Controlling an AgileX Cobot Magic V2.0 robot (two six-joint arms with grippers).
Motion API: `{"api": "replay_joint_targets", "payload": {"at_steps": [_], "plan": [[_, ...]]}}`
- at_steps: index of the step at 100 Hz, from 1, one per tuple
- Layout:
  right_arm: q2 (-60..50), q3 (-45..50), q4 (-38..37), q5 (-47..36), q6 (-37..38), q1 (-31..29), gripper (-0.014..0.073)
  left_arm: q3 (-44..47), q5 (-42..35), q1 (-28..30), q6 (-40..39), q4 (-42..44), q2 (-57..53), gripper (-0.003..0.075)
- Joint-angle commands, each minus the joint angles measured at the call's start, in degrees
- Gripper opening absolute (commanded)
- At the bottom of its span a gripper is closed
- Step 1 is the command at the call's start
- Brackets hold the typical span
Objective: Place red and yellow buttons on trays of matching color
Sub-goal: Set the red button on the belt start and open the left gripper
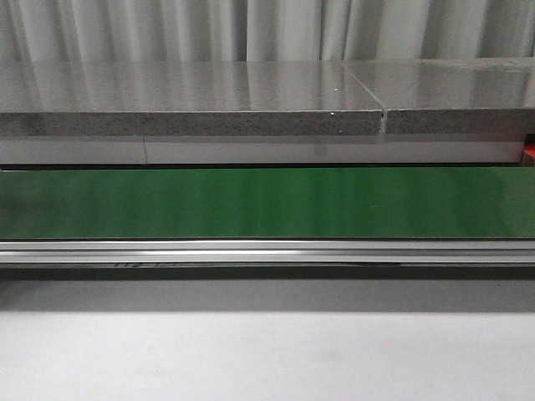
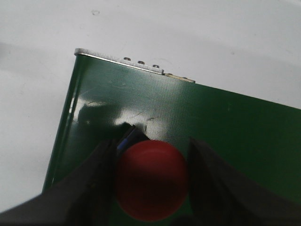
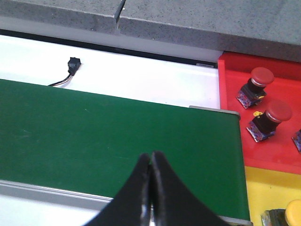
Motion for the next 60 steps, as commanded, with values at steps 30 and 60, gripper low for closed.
{"api": "replay_joint_targets", "payload": {"at_steps": [30,60], "plan": [[-0.38,-1.55,0.38,-4.21,-0.68,0.0,-0.0068,-0.17,-1.54,-0.44,0.97,-1.14,1.79,0.0187],[-0.38,-1.55,0.38,-4.21,-0.68,0.0,-0.0068,-1.02,-1.66,-0.44,5.02,-4.68,1.5,0.0704]]}}
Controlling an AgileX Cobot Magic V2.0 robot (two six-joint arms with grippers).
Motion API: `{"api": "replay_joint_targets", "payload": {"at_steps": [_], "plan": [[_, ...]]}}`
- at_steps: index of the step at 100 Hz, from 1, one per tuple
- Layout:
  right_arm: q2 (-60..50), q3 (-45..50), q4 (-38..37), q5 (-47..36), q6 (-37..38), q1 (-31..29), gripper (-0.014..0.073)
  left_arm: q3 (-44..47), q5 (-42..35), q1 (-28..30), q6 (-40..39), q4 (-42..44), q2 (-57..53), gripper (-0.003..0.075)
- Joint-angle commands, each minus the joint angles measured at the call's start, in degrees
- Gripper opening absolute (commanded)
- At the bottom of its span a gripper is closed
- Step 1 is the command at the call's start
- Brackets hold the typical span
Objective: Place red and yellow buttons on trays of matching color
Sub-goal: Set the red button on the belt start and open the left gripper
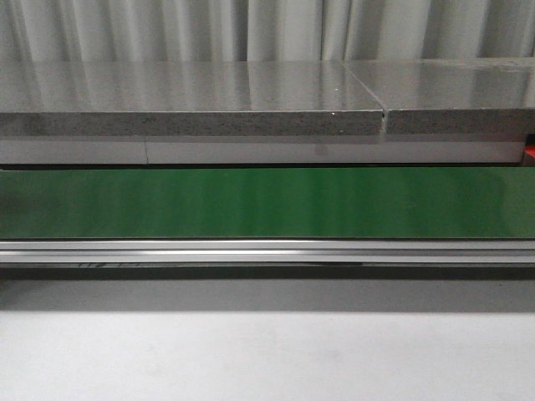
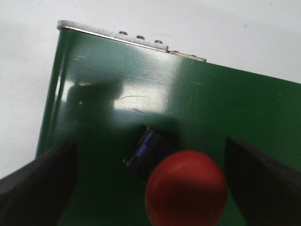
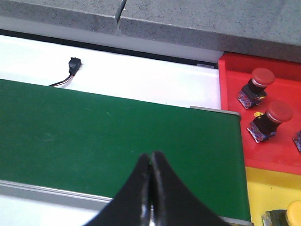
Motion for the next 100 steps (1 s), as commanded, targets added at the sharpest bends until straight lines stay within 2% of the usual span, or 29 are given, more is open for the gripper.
{"api": "replay_joint_targets", "payload": {"at_steps": [1,13,40,65,80,100], "plan": [[-0.38,-1.55,0.38,-4.21,-0.68,0.0,-0.0068,-2.33,-1.47,-0.31,1.14,-2.18,-2.36,0.0697],[-0.38,-1.55,0.38,-4.21,-0.68,0.0,-0.0068,-5.08,-1.33,-0.39,1.32,-2.28,-2.36,0.065],[-0.38,-1.55,0.38,-4.21,-0.68,0.0,-0.0068,-14.32,-2.14,0.15,1.32,-1.92,-2.36,0.065],[-0.38,-1.55,0.38,-4.21,-0.68,0.0,-0.0068,-15.85,-3.2,6.06,1.32,0.08,-1.26,0.065],[-0.38,-1.55,0.38,-4.21,-0.68,0.0,-0.0068,-15.85,-3.31,10.26,1.32,4.59,2.05,0.065],[-0.38,-1.55,0.38,-4.21,-0.68,0.0,-0.0068,-15.85,-6.54,14.77,1.32,5.14,6.74,0.065]]}}
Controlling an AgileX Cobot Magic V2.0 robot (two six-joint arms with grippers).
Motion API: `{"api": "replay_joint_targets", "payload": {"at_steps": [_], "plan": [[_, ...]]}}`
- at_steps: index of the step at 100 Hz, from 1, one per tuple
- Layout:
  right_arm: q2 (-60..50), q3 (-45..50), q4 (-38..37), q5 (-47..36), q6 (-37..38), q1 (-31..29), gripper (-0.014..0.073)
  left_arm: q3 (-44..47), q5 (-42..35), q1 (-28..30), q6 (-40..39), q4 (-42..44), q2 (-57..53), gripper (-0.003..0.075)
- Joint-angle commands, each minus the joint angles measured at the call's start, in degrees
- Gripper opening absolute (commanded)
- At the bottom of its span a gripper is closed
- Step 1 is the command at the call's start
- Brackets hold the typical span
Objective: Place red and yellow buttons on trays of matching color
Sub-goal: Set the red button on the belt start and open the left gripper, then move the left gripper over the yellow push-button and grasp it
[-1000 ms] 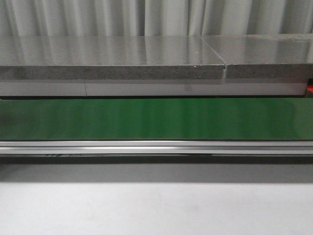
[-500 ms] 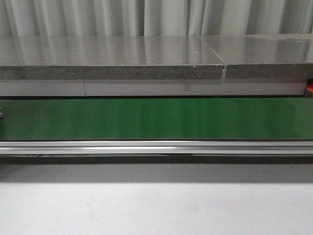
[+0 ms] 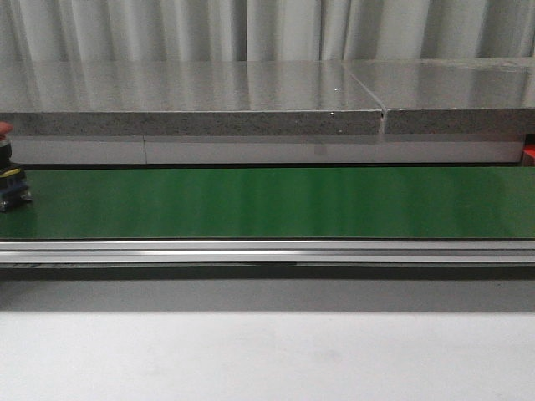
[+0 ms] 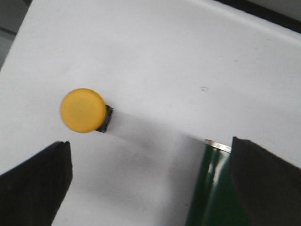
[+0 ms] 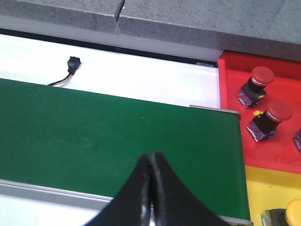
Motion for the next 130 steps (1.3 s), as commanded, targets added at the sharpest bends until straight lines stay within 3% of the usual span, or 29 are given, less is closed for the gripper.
{"api": "replay_joint_targets", "payload": {"at_steps": [1,69,82,96,121,130], "plan": [[-0.38,-1.55,0.38,-4.21,-0.68,0.0,-0.0068,-1.9,-4.11,1.66,0.16,-0.45,-0.93,0.065],[-0.38,-1.55,0.38,-4.21,-0.68,0.0,-0.0068,-2.09,-15.73,3.31,-0.32,0.13,11.01,0.0649],[-0.38,-1.55,0.38,-4.21,-0.68,0.0,-0.0068,-2.09,-16.64,3.31,-0.32,0.13,11.62,0.0608],[-0.38,-1.55,0.38,-4.21,-0.68,0.0,-0.0068,-2.09,-16.64,3.31,-0.32,0.13,11.62,0.0475],[-0.38,-1.55,0.38,-4.21,-0.68,0.0,-0.0068,-2.09,-14.63,3.31,-0.32,0.13,11.29,0.0066],[-0.38,-1.55,0.38,-4.21,-0.68,0.0,-0.0068,-2.09,-13.73,3.31,-0.32,0.13,9.94,-0.0018]]}}
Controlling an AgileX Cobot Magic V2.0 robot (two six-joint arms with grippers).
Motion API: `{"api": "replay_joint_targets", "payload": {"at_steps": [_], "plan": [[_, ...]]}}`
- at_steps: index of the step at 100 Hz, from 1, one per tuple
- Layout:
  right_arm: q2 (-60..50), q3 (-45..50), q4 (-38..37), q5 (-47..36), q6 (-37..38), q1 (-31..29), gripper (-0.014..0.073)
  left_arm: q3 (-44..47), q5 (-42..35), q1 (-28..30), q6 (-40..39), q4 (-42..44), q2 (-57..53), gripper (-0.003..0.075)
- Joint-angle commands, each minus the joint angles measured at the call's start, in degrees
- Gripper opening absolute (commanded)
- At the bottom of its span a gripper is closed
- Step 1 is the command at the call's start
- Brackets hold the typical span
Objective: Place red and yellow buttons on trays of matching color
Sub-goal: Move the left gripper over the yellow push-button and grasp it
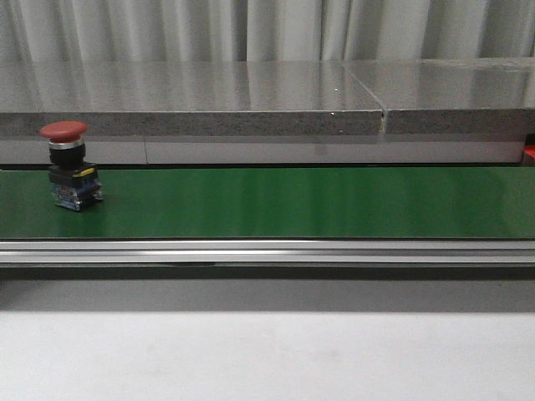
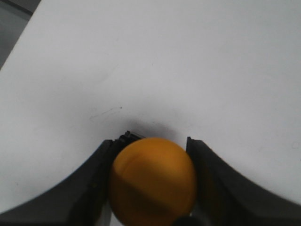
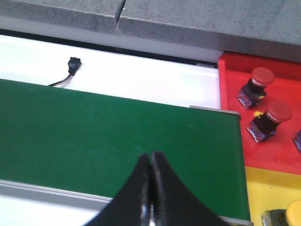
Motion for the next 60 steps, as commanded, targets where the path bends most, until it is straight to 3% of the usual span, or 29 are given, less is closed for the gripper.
{"api": "replay_joint_targets", "payload": {"at_steps": [1,34,60], "plan": [[-0.38,-1.55,0.38,-4.21,-0.68,0.0,-0.0068,-1.96,-0.83,0.04,-0.35,-0.43,-5.02,-0.0017],[-0.38,-1.55,0.38,-4.21,-0.68,0.0,-0.0068,-1.86,3.12,-1.65,-0.35,-3.55,-19.22,-0.0019],[-0.38,-1.55,0.38,-4.21,-0.68,0.0,-0.0068,-0.05,9.84,-7.97,0.73,-3.55,-27.74,-0.0019]]}}
